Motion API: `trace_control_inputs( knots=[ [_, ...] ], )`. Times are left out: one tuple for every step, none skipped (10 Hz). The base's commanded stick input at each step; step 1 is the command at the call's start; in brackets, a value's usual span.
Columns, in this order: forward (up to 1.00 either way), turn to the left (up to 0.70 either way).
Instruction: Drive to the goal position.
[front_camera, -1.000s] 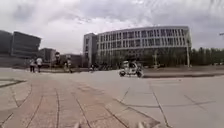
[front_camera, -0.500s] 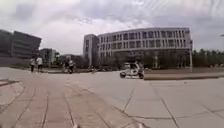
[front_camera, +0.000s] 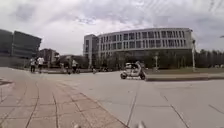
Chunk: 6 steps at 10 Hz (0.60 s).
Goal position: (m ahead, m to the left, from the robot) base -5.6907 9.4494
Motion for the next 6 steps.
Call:
trace_control_inputs(
  knots=[
    [0.70, 0.14],
    [0.70, 0.14],
    [0.70, 0.14],
    [0.70, 0.14],
    [0.70, 0.14],
    [0.70, 0.14]
  ],
)
